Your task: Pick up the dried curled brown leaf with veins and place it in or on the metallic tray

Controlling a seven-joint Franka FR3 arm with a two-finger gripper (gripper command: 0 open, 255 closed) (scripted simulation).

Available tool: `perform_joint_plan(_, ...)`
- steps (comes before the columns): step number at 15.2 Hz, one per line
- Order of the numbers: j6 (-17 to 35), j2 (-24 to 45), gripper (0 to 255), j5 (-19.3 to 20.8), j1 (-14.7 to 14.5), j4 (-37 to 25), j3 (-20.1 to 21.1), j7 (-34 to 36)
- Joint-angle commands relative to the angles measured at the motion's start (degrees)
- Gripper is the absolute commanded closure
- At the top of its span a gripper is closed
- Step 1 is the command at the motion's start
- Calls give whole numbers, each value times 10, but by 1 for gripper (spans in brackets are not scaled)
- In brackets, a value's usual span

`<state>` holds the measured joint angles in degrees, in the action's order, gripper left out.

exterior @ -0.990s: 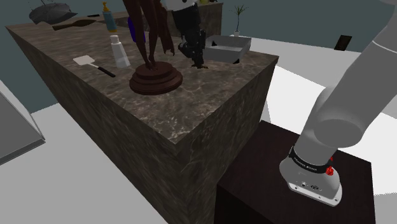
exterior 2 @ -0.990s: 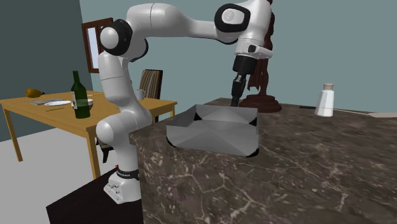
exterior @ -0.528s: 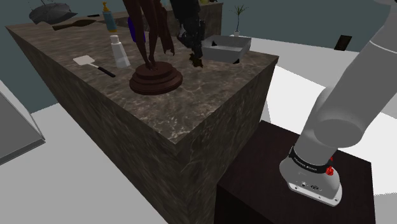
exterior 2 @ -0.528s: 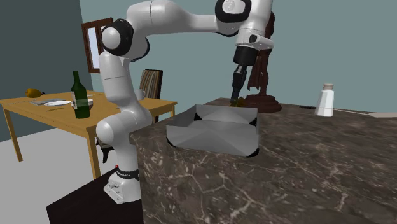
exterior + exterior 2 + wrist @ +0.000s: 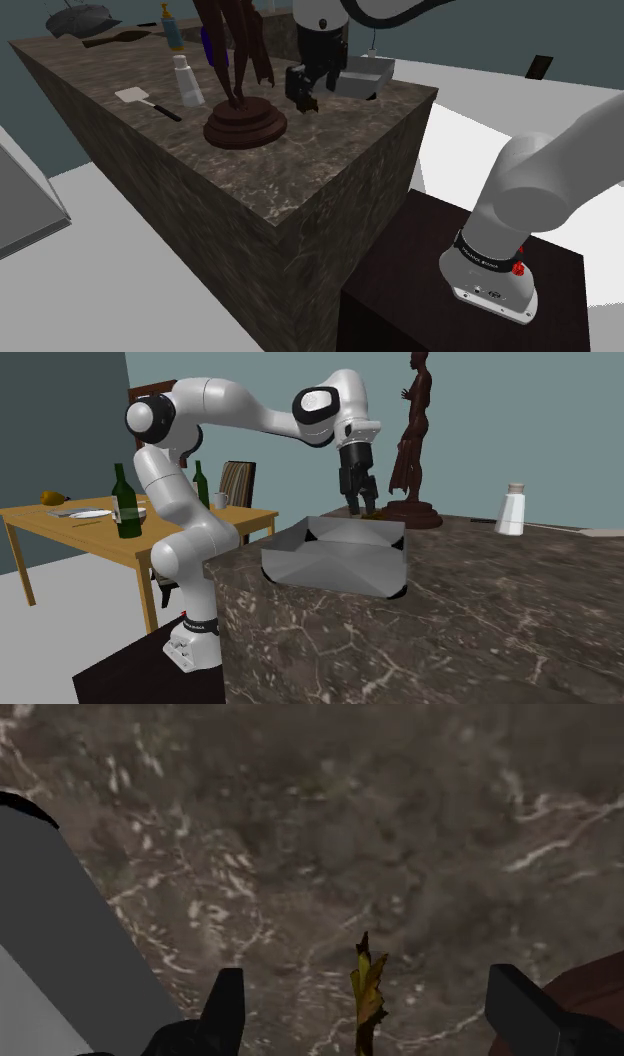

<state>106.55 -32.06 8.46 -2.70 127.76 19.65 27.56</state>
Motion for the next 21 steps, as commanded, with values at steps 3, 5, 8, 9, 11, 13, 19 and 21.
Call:
perform_joint_plan(3,33,0,0,4,2,28,-2,4)
perform_joint_plan(5,33,0,0,4,2,28,-2,4)
perform_joint_plan(8,33,0,0,4,2,28,-2,4)
perform_joint_plan(9,33,0,0,4,2,28,-2,4)
perform_joint_plan(11,33,0,0,4,2,28,-2,4)
perform_joint_plan(13,33,0,255,4,2,28,-2,4)
perform_joint_plan(19,33,0,255,4,2,29,-2,4)
perform_joint_plan(21,33,0,255,4,2,28,-2,4)
